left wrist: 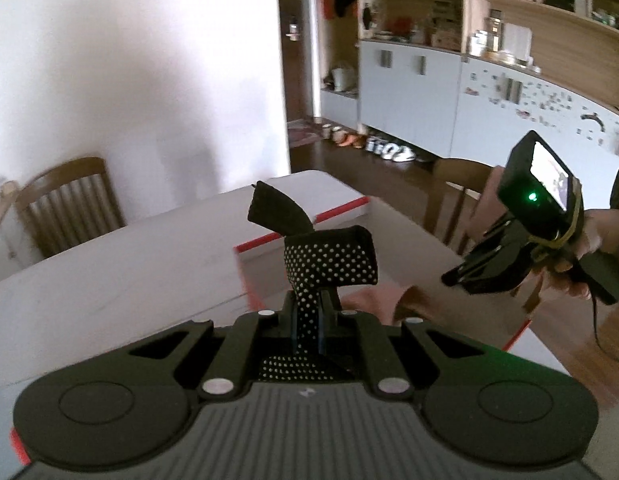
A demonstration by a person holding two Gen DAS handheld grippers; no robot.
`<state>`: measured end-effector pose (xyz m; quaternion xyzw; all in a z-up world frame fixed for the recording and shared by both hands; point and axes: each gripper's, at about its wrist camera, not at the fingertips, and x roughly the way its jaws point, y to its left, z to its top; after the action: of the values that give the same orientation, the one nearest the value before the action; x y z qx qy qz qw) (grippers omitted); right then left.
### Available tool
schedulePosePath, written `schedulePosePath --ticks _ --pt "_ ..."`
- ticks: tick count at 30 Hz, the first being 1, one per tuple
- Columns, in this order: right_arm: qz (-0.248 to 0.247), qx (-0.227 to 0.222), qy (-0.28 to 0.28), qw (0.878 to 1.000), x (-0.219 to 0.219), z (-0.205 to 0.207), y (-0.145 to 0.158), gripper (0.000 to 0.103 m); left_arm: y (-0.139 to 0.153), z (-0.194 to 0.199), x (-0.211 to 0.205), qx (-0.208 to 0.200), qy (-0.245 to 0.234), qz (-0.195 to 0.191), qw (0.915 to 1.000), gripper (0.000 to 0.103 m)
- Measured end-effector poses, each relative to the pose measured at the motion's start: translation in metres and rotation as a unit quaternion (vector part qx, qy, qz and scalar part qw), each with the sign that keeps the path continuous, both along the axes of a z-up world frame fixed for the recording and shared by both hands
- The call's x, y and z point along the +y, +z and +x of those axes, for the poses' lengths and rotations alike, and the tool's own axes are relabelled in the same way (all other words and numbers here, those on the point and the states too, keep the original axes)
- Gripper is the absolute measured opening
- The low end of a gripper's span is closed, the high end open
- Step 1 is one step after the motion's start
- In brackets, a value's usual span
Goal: Organize objects
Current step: 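Carry the polka-dot fabric into the box onto the towel and release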
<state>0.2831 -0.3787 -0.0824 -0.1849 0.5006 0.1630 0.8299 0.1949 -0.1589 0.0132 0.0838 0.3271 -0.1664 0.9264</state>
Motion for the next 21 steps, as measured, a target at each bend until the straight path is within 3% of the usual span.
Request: schedulePosePath --ticks 6,21 --pt "-0.001 0.001 0.0 1.0 0.001 0.0 0.0 0.006 -0.021 0.03 -0.032 0.023 -0.039 0.007 0.999 0.008" --pt "-0.001 0.002 -0.002 1.0 0.001 0.0 0.0 0.006 -0.079 0.082 -0.085 0.081 -0.074 0.06 0.9922 0.008"
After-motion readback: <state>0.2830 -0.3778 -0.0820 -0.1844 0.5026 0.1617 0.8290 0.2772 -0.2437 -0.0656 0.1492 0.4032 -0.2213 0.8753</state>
